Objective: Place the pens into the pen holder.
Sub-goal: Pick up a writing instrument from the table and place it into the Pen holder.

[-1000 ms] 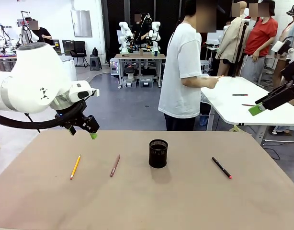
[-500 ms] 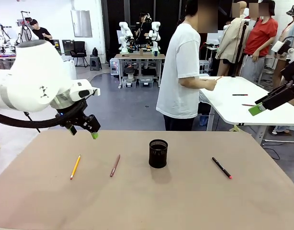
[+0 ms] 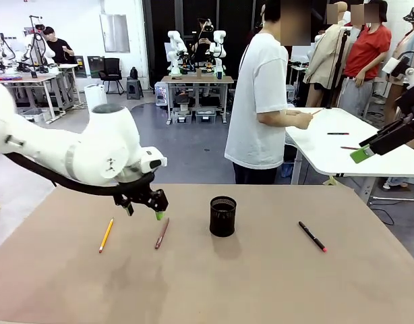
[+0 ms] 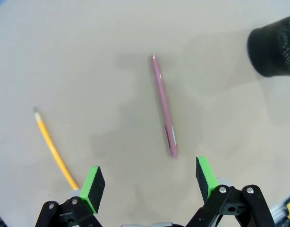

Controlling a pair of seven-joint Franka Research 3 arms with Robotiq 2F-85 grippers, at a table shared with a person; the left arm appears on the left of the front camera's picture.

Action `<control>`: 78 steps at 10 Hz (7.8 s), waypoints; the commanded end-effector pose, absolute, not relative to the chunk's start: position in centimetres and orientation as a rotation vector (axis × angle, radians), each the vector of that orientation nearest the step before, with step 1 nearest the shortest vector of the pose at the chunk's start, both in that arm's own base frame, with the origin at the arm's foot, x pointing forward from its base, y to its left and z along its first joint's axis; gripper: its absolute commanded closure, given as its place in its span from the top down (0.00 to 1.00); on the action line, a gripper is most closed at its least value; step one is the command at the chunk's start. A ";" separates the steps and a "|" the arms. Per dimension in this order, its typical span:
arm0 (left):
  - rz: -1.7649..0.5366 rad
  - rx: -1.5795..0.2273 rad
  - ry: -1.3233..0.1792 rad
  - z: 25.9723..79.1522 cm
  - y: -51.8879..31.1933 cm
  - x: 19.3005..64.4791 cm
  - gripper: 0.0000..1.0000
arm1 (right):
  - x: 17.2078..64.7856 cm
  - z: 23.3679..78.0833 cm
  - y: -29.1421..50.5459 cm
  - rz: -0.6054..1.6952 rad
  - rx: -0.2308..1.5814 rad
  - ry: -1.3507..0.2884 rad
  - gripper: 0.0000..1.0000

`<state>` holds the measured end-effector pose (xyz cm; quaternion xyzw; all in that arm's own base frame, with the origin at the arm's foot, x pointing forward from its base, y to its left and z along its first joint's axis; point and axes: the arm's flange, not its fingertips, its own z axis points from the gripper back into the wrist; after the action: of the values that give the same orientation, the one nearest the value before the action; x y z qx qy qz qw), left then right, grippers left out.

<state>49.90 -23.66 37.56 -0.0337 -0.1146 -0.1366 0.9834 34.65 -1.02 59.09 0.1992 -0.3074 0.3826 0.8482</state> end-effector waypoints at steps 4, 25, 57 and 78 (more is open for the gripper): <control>-0.244 -0.035 -0.196 34.7 -28.0 52.5 1.00 | 34.8 59.2 -1.0 0.815 0.442 -0.663 1.00; -0.175 0.048 -0.010 30.9 -30.1 54.5 1.00 | 34.8 59.2 -1.0 0.815 0.442 -0.663 1.00; -0.829 -0.843 -0.423 39.8 -22.0 50.2 0.00 | 34.8 59.2 -1.0 0.815 0.442 -0.663 1.00; -1.127 -0.897 -1.014 45.9 -10.9 46.6 0.00 | 34.8 59.2 -1.0 0.815 0.442 -0.663 1.00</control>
<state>47.63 -11.70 45.91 -0.3968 -0.4338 -0.4839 0.6483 34.64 -1.00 59.08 0.1989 -0.3067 0.3827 0.8485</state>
